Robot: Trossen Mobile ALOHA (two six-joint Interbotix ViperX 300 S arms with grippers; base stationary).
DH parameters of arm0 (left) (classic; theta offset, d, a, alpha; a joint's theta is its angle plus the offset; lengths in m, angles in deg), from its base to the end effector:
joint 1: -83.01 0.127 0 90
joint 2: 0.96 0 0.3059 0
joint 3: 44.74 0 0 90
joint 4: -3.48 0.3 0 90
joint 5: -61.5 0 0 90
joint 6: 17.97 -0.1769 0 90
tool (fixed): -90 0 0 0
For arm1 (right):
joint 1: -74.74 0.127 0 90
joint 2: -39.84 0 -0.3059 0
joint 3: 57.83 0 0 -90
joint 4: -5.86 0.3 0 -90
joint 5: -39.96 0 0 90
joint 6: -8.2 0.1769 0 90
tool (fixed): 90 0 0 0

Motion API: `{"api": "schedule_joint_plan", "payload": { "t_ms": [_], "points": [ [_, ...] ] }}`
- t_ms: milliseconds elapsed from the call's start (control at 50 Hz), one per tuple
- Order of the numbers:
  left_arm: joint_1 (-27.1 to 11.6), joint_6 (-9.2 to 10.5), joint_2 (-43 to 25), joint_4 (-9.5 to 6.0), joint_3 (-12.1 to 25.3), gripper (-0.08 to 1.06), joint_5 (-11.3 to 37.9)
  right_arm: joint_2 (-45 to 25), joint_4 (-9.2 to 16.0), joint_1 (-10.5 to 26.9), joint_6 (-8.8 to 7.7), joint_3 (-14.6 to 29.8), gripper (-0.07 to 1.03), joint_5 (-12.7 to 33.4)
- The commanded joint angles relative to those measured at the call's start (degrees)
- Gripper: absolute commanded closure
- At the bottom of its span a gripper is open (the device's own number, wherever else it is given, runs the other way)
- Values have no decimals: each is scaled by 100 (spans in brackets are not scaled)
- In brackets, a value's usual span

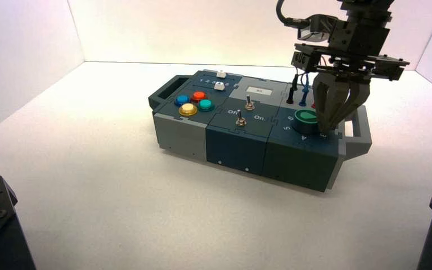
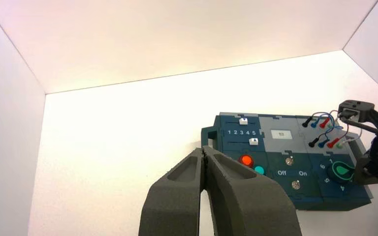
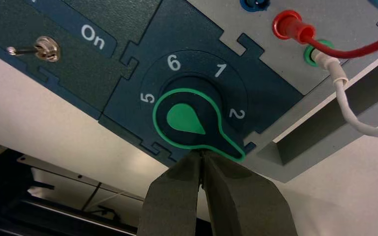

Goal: Turn the knob to position 2.

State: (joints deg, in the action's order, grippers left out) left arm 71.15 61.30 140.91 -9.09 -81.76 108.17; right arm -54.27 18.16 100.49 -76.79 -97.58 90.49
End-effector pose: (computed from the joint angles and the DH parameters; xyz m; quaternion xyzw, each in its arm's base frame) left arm 0.1889 -0.0683 0.3025 0.0232 0.2651 -0.1800 0.9470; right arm 0.1917 0.1248 0.0501 -0.0295 0.7411 0.1243 0.6591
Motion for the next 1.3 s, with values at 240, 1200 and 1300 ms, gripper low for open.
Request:
{"api": "schedule_joint_plan", "payload": {
  "t_ms": [240,1200,1300],
  "points": [
    [-26,-26,-62,0,211,101,-35,9,-79,-35,70,167,98,0],
    [-26,-53,-62,9,220,101,-44,-53,-308,-123,114,264,98,132],
    [-26,-70,-62,9,220,101,-44,-53,-308,-132,114,281,98,141]
  ]
}}
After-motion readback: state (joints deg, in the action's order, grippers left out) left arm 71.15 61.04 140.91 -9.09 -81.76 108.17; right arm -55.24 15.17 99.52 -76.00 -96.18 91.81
